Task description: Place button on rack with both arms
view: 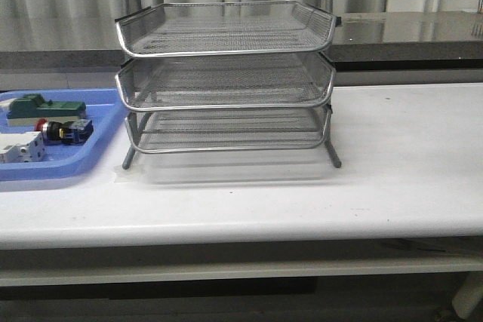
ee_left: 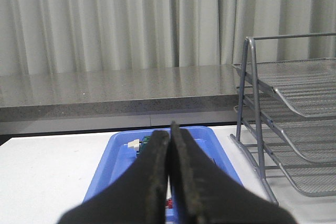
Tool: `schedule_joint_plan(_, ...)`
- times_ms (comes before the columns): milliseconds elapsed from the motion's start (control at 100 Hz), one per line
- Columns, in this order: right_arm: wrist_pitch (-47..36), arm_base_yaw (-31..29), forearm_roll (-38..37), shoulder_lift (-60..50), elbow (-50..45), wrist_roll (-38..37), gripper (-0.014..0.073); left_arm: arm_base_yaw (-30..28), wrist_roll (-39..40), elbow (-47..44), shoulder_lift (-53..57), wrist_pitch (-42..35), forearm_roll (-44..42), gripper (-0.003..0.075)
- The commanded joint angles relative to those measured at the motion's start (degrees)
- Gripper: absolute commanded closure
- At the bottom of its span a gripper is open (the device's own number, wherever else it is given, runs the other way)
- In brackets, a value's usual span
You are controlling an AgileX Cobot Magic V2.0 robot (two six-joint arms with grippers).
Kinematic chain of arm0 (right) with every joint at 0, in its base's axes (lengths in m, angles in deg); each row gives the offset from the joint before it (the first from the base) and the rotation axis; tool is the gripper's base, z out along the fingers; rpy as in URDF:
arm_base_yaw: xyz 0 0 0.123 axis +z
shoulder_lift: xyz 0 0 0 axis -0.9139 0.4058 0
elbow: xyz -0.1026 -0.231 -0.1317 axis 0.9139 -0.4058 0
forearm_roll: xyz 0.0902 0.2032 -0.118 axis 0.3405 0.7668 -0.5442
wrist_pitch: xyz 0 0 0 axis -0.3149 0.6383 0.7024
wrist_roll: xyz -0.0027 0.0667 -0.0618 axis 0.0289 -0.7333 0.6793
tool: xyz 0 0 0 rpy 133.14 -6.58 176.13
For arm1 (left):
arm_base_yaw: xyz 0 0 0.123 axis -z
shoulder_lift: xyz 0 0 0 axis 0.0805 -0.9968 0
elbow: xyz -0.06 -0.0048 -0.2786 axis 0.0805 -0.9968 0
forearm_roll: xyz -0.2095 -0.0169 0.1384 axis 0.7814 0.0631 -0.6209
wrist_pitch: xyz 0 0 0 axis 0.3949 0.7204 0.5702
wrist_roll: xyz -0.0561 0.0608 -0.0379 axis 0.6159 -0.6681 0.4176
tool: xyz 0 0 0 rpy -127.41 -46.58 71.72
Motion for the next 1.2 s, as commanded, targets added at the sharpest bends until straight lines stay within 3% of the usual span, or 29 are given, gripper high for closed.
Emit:
schedule_joint_plan(0, -3.7, -0.5, 4.2, 1.1, 2.0, 2.7, 0.0293, 0.1, 0.6, -2.6, 1.6, -4.1, 0.0, 0.0716)
schedule_joint_plan(90, -4.6, -0.5, 8.8, 3.0, 2.1, 6.4, 0.0238, 0.1, 0.6, -2.6, 1.6, -4.1, 0.0, 0.0716)
schedule_joint_plan(200, -4.8, -0.5, 17.4, 6.1, 2.2, 13.8, 0.0237, 0.1, 0.6, -2.6, 1.6, -4.1, 0.0, 0.0716)
schedule_joint_plan(510, -4.1, -0.5, 52.0, 16.4, 2.2, 49.3, 0.0237, 0.1, 0.6, -2.6, 1.6, -4.1, 0.0, 0.0716)
schedule_joint_plan(670, 0.9, -0.5, 68.8, 22.3, 2.9, 65.5, 0.0237, 0.1, 0.6, -2.6, 1.6, -4.1, 0.0, 0.0716)
schedule_joint_plan(780, 5.5, -0.5, 73.2, 27.1, 5.4, 70.1, 0.0237, 0.1, 0.6, -2.6, 1.6, -4.1, 0.0, 0.0716)
schedule_joint_plan(1190, 9.4, -0.3, 73.3, 40.0, 15.4, 70.3, 0.0237, 0.1, 0.6, -2.6, 1.6, -4.1, 0.0, 0.0716)
